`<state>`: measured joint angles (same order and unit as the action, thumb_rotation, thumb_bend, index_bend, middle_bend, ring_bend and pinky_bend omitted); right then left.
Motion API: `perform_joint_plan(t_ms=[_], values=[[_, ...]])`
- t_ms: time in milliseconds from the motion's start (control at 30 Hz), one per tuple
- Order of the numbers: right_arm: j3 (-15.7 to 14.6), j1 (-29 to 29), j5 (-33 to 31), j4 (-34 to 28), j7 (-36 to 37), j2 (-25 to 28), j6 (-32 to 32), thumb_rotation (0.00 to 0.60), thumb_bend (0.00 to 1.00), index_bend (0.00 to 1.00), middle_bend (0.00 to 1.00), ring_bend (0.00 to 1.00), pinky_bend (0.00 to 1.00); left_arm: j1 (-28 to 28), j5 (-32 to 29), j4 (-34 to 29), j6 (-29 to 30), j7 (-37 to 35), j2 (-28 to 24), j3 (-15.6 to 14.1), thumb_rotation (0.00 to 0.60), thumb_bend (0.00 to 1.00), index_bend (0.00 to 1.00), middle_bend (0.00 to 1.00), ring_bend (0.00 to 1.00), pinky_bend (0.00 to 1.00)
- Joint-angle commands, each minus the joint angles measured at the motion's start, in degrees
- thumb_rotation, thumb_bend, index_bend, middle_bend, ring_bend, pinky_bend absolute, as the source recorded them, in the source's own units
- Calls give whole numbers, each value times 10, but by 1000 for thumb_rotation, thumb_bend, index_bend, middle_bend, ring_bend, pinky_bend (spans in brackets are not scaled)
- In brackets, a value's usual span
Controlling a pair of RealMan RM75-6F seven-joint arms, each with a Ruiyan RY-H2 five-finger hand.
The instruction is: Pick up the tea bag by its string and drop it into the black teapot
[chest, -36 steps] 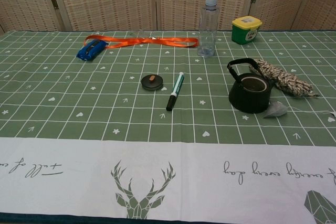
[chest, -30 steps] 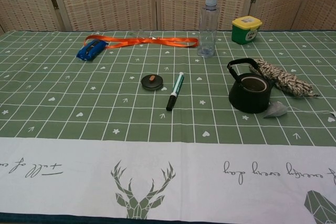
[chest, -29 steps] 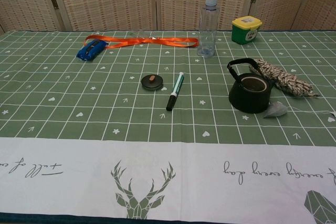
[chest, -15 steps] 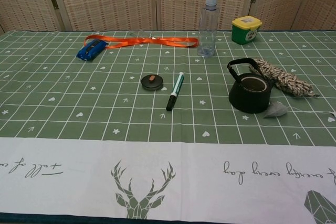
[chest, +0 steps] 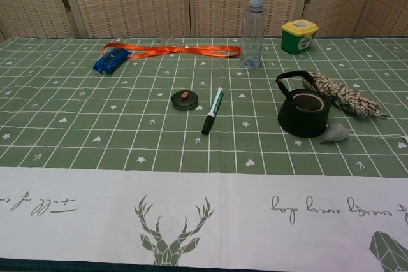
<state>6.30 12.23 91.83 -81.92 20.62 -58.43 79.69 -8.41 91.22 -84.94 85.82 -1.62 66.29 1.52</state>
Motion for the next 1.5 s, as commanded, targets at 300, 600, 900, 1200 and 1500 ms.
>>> perform_joint_plan(t_ms=[300,600,900,1200,1500], values=[[-18,35,-13,65,-14,-60,-62,600,320,465,0,0,0,-1,35,23,25,-28,5,-8,600,290,43,28,56,98],[-28,53,-31,74,-62,-62,-111,600,320,496,0,0,0,-2,46,33,32,-35,10,-13,600,290,33,35,65,101],[-30,71,-50,104,-79,-88,-146,600,320,527,0,0,0,-5,45,36,30,-35,12,-13,600,291,33,35,66,101],[-41,90,-53,129,-88,-107,-183,600,320,528,0,0,0,-7,41,36,24,-30,13,-14,600,290,33,35,67,101],[-46,95,-53,156,-87,-138,-186,600,336,528,0,0,0,-7,40,35,23,-26,14,-15,600,291,33,35,67,101]])
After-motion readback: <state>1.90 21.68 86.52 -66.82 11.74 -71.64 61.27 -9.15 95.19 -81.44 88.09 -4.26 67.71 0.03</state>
